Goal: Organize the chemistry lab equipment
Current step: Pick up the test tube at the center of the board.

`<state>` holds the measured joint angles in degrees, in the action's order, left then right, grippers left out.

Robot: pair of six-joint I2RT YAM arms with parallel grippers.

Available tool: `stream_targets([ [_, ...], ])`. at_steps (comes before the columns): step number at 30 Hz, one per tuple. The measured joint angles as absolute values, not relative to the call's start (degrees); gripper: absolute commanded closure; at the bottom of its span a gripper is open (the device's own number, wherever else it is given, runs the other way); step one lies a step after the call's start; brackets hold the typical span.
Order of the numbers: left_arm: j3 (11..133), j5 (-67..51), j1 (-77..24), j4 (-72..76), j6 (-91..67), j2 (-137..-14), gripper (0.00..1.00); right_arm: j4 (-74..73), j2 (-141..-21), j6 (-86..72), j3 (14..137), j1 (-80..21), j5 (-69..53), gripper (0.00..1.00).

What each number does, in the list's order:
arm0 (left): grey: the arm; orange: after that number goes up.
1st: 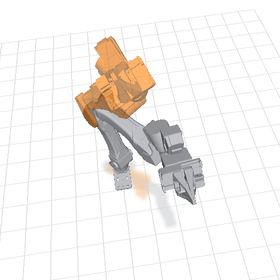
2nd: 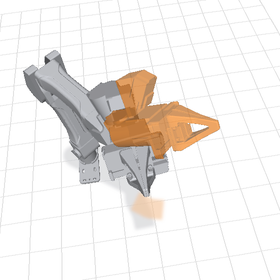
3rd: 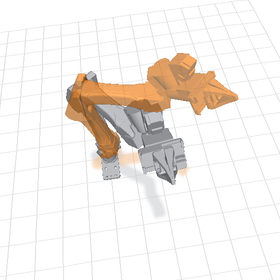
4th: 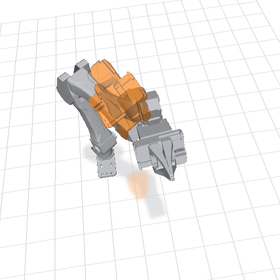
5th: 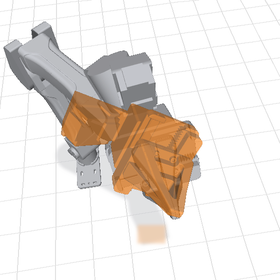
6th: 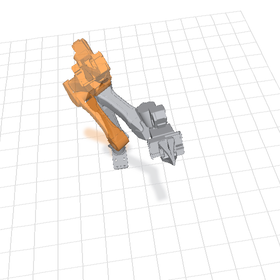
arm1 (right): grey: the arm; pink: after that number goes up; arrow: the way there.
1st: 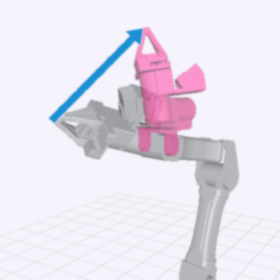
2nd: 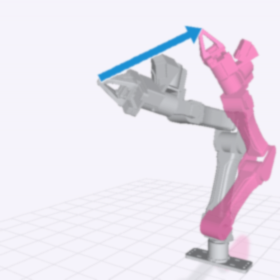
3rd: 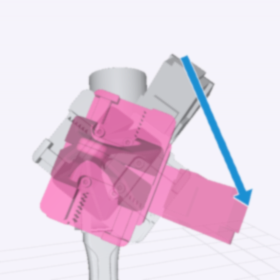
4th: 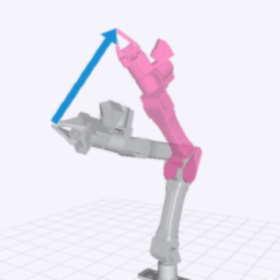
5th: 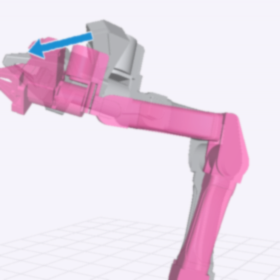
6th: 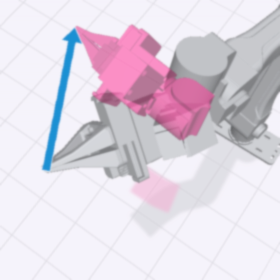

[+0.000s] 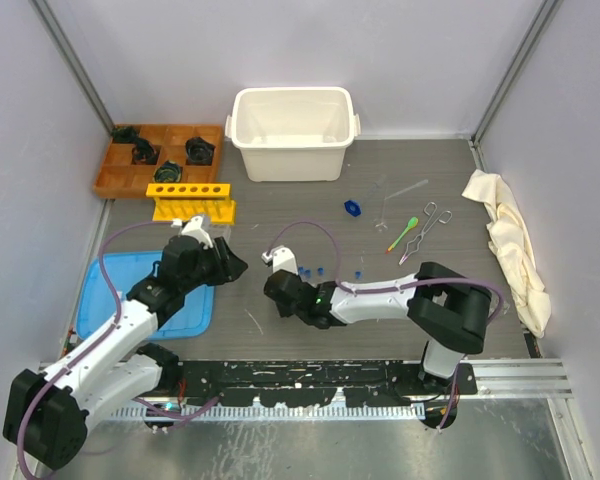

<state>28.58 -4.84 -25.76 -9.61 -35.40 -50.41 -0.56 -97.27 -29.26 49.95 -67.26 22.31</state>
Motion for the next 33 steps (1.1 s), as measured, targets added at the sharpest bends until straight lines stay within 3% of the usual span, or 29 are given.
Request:
stream_targets([
  [13, 28.58, -10.94, -25.76, -6.44, -39.09, -53.67, 0.52, 4.34, -86.52, -26.83, 46.57, -70.43, 27.9, 0.85],
  [33, 28.58, -16.86, -25.87, -0.84, -44.66, -54.76, 0.54, 6.04, -86.11, -25.32, 46.39, -73.19, 30.41, 0.85],
])
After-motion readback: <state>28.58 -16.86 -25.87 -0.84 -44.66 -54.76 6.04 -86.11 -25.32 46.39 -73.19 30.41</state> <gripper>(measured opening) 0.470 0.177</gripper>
